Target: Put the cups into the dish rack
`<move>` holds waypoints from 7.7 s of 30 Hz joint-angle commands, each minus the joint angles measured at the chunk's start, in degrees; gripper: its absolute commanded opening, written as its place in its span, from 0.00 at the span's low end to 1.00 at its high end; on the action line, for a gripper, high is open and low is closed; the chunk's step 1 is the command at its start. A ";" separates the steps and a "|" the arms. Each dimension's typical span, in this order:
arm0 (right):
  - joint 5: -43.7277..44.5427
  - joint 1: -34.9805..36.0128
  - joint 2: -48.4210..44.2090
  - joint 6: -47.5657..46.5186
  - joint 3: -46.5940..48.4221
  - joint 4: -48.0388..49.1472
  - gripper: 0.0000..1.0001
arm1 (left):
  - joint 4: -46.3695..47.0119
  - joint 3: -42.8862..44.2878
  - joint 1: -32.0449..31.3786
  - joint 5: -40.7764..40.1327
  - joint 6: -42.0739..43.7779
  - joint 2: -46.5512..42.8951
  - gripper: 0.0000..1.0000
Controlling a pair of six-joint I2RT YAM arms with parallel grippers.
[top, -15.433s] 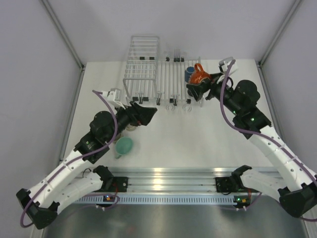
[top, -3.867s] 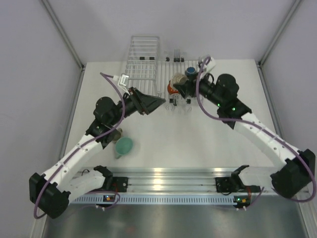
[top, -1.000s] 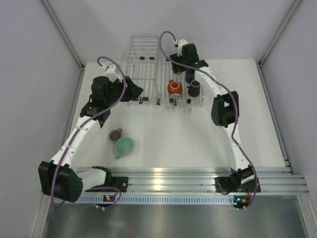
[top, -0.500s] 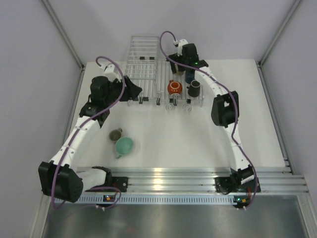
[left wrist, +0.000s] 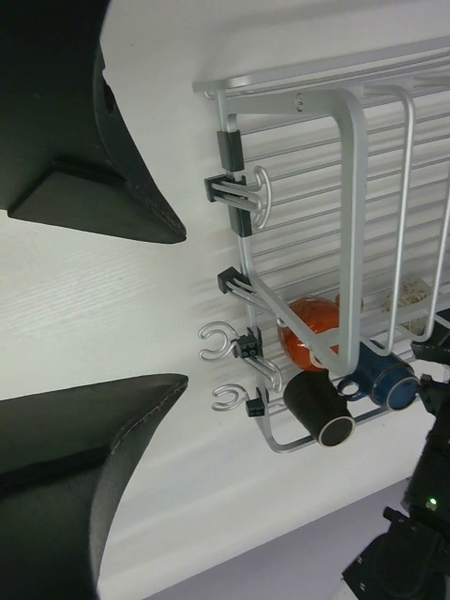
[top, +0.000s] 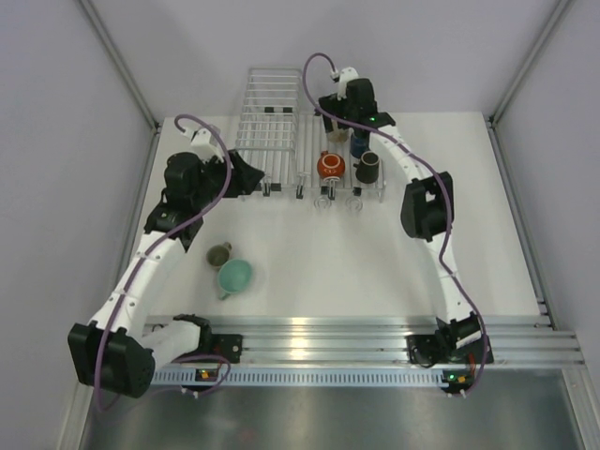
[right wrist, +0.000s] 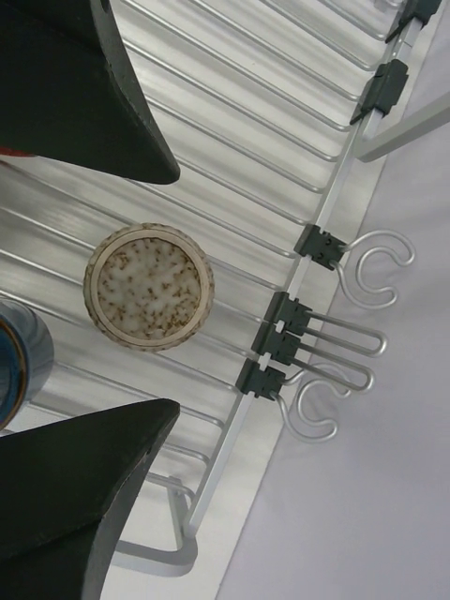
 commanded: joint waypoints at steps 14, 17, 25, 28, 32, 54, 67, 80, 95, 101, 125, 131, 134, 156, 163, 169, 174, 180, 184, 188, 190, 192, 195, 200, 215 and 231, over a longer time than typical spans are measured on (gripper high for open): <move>2.90 -0.64 -32.69 0.85 -26.35 7.88 0.98 | -18.33 -14.14 -2.20 -10.13 -0.22 -18.50 0.60; 2.98 -0.55 -40.86 1.81 -35.66 9.91 0.98 | -22.19 -15.29 -6.24 -16.19 -1.89 -21.31 0.63; 4.13 -0.55 -58.45 4.98 -54.77 13.07 0.99 | -28.09 -13.54 -23.29 -31.76 -7.69 -18.07 0.68; 4.21 -0.64 -62.58 5.51 -59.78 13.16 0.99 | -28.44 -14.24 -25.76 -32.46 -10.06 -17.19 0.68; 4.30 -0.55 -66.72 6.12 -64.96 13.16 0.99 | -29.94 -15.12 -28.22 -36.76 -12.88 -16.75 0.69; 2.37 -0.64 -86.65 12.97 -81.14 11.06 0.99 | -31.96 -20.22 -30.95 -39.06 -20.71 -10.34 0.69; 1.05 -0.55 -95.29 10.69 -83.62 6.05 0.99 | -32.22 -19.51 -30.95 -42.91 -21.76 -2.34 0.53; 0.17 -0.64 -93.98 8.76 -83.96 6.75 0.99 | -31.70 -15.91 -30.95 -41.87 -21.06 8.30 0.03; -9.57 -0.73 -84.93 10.78 -86.34 20.80 0.99 | -21.26 10.09 -30.86 -28.08 -6.48 1.71 0.00; -21.43 -1.51 -81.05 12.53 -82.30 28.35 0.99 | -6.67 21.53 -22.73 -4.04 -9.59 8.20 0.00; -51.33 -6.27 -59.00 20.36 -49.33 31.17 0.99 | 81.77 39.81 -7.83 30.99 -90.22 44.07 0.00; -52.91 -6.35 -54.51 24.66 -46.79 35.40 0.99 | 81.77 39.81 -9.41 31.43 -89.79 45.48 0.00; -53.36 -6.26 -53.54 25.19 -45.12 35.57 0.99 | 81.77 40.34 -9.59 30.91 -89.52 46.62 0.00; -53.88 -2.22 -49.41 26.61 -44.06 35.84 0.99 | 81.77 45.88 -12.14 28.62 -89.52 52.07 0.00; -52.65 -2.22 -50.20 25.64 -43.71 35.75 0.96 | 81.77 43.60 -12.58 28.88 -89.17 51.19 0.00; -51.77 -2.31 -51.43 24.32 -44.50 34.88 0.83 | 81.86 41.23 -12.49 29.58 -88.73 49.96 0.00; -51.77 -2.57 -52.31 23.70 -44.32 33.82 0.90 | 81.86 38.76 -12.40 29.50 -88.03 48.64 0.00; -51.77 -2.84 -54.15 23.88 -45.11 33.73 0.93 | 81.86 37.00 -12.05 29.50 -87.50 47.68 0.00; -51.95 -3.10 -55.56 23.70 -45.90 33.90 0.95 | 81.86 36.65 -11.87 29.32 -87.32 47.50 0.00; -51.86 -3.19 -56.17 23.61 -46.43 33.64 0.94 | 81.86 36.74 -11.87 29.15 -87.24 47.32 0.00; -52.04 -3.28 -56.18 23.61 -46.61 33.64 0.94 | 81.86 36.91 -11.87 29.15 -87.15 47.06 0.00; -52.21 -3.36 -56.00 23.53 -46.52 33.47 0.94 | 81.86 36.91 -11.79 29.06 -87.15 47.06 0.00; -52.48 -3.36 -56.44 23.53 -47.13 33.29 0.93 | 81.86 36.74 -11.35 28.88 -87.15 46.80 0.00; -52.74 -3.36 -56.97 22.47 -47.75 31.71 0.89 | 81.86 36.91 -10.91 28.80 -87.06 46.62 0.00; -53.89 -3.37 -57.67 19.84 -50.12 26.96 0.00 | 81.86 37.79 -10.38 28.18 -86.27 46.53 0.00; -51.86 -3.63 -57.67 19.48 -52.76 25.47 0.35 | 82.91 38.58 -9.59 27.13 -87.67 46.45 0.00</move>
